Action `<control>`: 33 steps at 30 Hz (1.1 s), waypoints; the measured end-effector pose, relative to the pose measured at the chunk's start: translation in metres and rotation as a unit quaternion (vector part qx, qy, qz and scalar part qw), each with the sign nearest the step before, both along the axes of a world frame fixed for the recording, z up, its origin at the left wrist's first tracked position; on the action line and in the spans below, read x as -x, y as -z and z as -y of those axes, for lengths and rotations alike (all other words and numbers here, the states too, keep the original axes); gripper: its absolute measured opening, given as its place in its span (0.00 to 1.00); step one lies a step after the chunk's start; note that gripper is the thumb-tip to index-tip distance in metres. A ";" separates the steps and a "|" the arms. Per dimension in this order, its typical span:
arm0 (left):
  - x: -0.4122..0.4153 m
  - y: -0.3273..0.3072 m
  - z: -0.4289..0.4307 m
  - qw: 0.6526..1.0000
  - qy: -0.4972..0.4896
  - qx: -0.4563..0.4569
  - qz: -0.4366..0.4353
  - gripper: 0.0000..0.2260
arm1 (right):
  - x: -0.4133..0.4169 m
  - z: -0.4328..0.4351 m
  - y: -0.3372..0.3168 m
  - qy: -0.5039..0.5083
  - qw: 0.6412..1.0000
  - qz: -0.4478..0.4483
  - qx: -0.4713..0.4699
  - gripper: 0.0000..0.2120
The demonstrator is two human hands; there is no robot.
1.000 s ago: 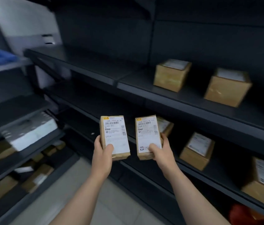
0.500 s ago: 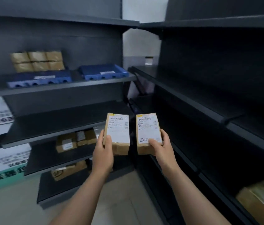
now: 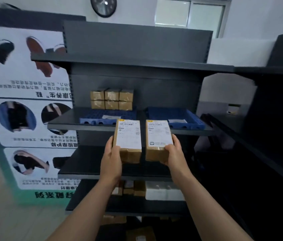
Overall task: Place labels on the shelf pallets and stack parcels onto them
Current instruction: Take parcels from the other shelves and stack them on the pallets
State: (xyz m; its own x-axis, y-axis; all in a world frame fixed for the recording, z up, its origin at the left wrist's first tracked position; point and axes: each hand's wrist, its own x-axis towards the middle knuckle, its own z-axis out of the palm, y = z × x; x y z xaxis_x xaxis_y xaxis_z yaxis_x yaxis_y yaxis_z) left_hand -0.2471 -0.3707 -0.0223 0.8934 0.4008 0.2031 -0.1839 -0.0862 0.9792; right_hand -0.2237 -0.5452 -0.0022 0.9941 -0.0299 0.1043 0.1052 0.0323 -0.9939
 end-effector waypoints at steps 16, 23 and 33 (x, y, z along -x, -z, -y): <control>-0.191 -0.060 -0.132 0.983 -0.153 -0.059 0.080 0.26 | -0.218 -0.116 -0.062 -0.055 0.995 0.077 0.025 0.20; -0.282 -0.099 -0.205 0.988 -0.120 -0.056 0.078 0.25 | -0.302 -0.189 -0.090 -0.007 0.997 0.070 0.024 0.27; -0.380 -0.125 -0.267 0.984 -0.061 -0.142 0.087 0.17 | -0.382 -0.252 -0.110 0.065 0.989 0.078 0.111 0.24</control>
